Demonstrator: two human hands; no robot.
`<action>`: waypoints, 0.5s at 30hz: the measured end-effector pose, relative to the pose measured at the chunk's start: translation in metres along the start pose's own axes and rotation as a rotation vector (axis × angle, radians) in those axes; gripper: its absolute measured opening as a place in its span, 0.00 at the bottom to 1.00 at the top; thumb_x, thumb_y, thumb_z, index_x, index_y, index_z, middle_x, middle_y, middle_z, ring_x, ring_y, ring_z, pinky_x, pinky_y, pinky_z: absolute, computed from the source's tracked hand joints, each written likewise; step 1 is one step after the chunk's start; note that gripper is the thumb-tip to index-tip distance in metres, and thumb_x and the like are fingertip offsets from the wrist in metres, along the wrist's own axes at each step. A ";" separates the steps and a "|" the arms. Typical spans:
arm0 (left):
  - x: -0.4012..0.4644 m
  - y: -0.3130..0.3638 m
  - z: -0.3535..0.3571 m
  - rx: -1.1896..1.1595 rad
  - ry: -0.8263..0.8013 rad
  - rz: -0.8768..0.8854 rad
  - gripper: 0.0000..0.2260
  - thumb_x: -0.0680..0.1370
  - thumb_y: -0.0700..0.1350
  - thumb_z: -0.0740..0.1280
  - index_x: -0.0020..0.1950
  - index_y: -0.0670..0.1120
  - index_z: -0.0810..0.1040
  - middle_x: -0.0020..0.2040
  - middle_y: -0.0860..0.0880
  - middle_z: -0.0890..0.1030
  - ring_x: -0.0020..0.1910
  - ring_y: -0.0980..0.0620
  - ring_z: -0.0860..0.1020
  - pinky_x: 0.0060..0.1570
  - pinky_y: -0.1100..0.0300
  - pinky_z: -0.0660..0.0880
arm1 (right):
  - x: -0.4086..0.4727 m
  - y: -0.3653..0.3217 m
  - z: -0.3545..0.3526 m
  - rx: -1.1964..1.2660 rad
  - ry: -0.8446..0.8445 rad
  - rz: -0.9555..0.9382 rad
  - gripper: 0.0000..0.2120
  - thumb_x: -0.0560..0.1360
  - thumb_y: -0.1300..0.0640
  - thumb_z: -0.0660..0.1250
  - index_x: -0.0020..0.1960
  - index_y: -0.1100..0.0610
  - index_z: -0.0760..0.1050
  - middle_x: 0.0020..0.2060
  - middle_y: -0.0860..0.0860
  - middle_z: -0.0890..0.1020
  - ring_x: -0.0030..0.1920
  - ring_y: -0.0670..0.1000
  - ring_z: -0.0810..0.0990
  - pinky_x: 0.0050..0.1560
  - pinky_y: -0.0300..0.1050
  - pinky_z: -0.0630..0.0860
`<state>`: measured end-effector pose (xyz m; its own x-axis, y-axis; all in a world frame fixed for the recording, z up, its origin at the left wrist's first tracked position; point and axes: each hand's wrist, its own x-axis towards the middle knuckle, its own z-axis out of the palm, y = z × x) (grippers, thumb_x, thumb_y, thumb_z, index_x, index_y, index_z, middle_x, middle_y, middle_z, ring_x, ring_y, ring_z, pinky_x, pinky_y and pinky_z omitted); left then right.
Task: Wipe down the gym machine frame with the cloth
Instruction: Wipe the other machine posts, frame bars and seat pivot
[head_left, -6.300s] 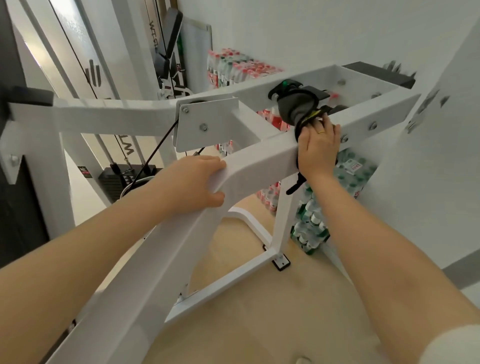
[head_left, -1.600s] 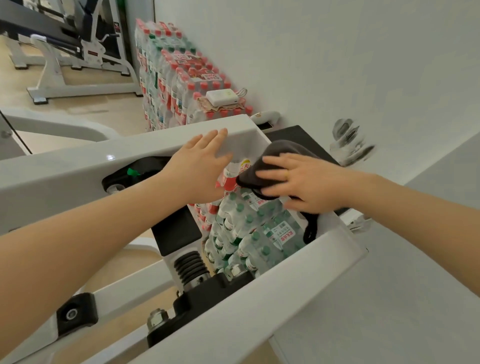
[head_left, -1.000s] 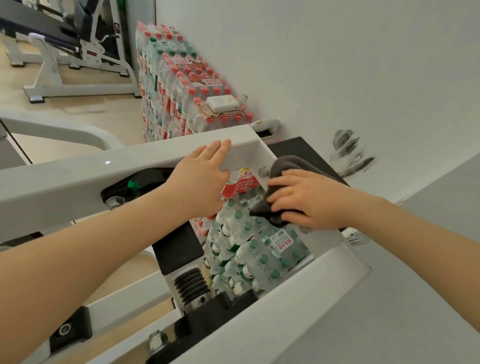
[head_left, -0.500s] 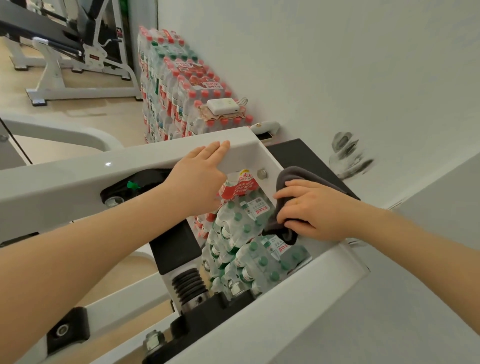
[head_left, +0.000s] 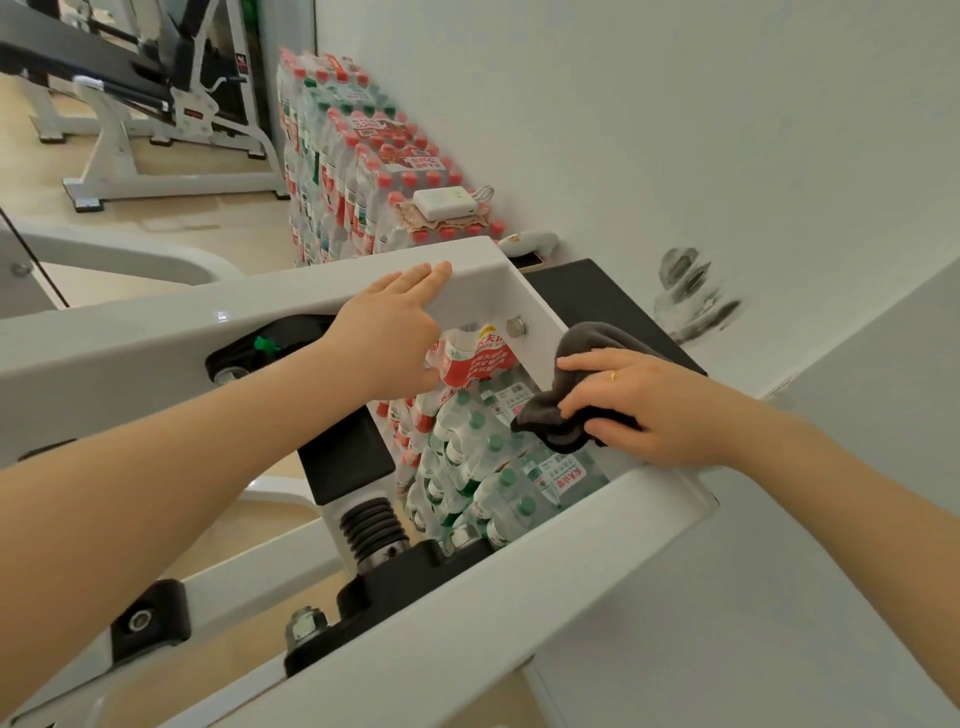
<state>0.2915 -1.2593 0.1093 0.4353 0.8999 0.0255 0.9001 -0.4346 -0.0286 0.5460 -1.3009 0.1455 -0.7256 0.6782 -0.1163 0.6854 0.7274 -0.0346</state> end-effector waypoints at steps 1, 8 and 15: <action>0.000 0.001 0.000 0.000 -0.004 -0.003 0.17 0.76 0.57 0.61 0.60 0.50 0.78 0.77 0.45 0.42 0.76 0.47 0.46 0.73 0.55 0.44 | 0.004 0.001 0.001 -0.028 -0.016 -0.008 0.18 0.75 0.50 0.56 0.55 0.55 0.80 0.55 0.48 0.81 0.70 0.47 0.63 0.69 0.34 0.49; -0.009 0.005 -0.010 -0.087 -0.062 -0.008 0.20 0.77 0.57 0.60 0.67 0.52 0.72 0.77 0.44 0.43 0.76 0.47 0.45 0.73 0.53 0.46 | 0.052 0.005 -0.006 -0.200 -0.169 0.041 0.17 0.78 0.53 0.59 0.67 0.51 0.70 0.66 0.45 0.73 0.75 0.46 0.49 0.74 0.45 0.45; -0.057 0.009 -0.010 -0.255 -0.068 0.038 0.23 0.77 0.57 0.59 0.71 0.52 0.65 0.76 0.50 0.55 0.75 0.52 0.48 0.72 0.58 0.48 | 0.007 -0.008 -0.008 -0.163 -0.230 0.059 0.16 0.79 0.58 0.58 0.66 0.50 0.70 0.65 0.44 0.73 0.74 0.46 0.54 0.70 0.38 0.48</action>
<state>0.2749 -1.3148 0.1178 0.4747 0.8794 -0.0378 0.8616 -0.4554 0.2243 0.5347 -1.3008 0.1525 -0.6393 0.6914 -0.3365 0.6932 0.7076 0.1369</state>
